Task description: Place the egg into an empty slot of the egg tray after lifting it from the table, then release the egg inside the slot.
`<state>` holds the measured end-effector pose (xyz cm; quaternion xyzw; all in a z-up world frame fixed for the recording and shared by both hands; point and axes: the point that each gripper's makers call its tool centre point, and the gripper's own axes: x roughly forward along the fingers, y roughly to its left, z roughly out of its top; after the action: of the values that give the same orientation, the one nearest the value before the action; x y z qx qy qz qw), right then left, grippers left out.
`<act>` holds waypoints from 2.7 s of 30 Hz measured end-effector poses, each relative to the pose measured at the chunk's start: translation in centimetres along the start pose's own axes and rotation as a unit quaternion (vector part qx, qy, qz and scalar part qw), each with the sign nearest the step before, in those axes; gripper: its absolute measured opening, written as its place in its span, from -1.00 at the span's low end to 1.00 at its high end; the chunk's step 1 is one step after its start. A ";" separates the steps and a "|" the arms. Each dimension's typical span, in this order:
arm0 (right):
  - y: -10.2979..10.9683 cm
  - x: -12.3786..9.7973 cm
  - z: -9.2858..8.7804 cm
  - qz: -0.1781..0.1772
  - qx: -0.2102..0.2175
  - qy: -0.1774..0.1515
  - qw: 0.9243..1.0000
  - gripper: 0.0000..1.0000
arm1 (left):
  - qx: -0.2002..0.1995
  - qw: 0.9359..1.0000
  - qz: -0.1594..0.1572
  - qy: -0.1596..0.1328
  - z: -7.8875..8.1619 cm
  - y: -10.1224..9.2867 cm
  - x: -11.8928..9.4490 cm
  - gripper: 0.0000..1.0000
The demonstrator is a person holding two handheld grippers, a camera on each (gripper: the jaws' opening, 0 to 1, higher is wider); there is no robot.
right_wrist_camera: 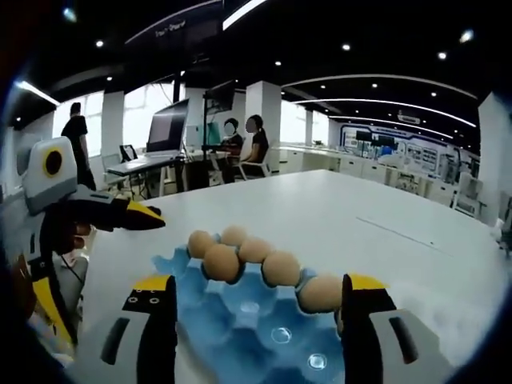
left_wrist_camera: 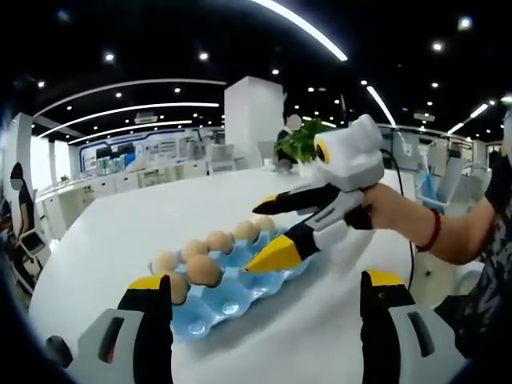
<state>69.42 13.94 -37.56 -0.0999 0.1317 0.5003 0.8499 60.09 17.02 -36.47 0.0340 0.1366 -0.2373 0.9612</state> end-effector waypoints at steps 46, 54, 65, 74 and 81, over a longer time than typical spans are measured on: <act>-7.0 -6.2 -2.6 -0.089 0.038 0.007 0.995 0.73 | 0.005 1.000 -0.001 0.006 0.0 -0.3 0.1 1.00; -7.7 -7.7 -3.1 -0.100 0.044 0.007 0.994 0.72 | 0.005 1.000 -0.001 0.004 0.1 -0.4 0.3 1.00; -8.9 -9.2 -3.6 -0.116 0.046 0.006 0.992 0.72 | 0.007 1.000 0.002 0.008 0.0 -0.4 0.3 1.00; -10.0 -10.4 -4.3 -0.130 0.052 0.009 0.990 0.71 | 0.007 1.000 0.005 0.009 0.0 -0.2 0.5 1.00; -10.4 -11.2 -4.8 -0.141 0.059 0.009 0.988 0.70 | 0.006 1.000 0.007 0.009 -0.1 -0.1 0.5 1.00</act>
<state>72.75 -1.79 -38.11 -0.0715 0.1534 0.3659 0.9151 60.50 16.72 -36.68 0.0429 0.1441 -0.2308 0.9613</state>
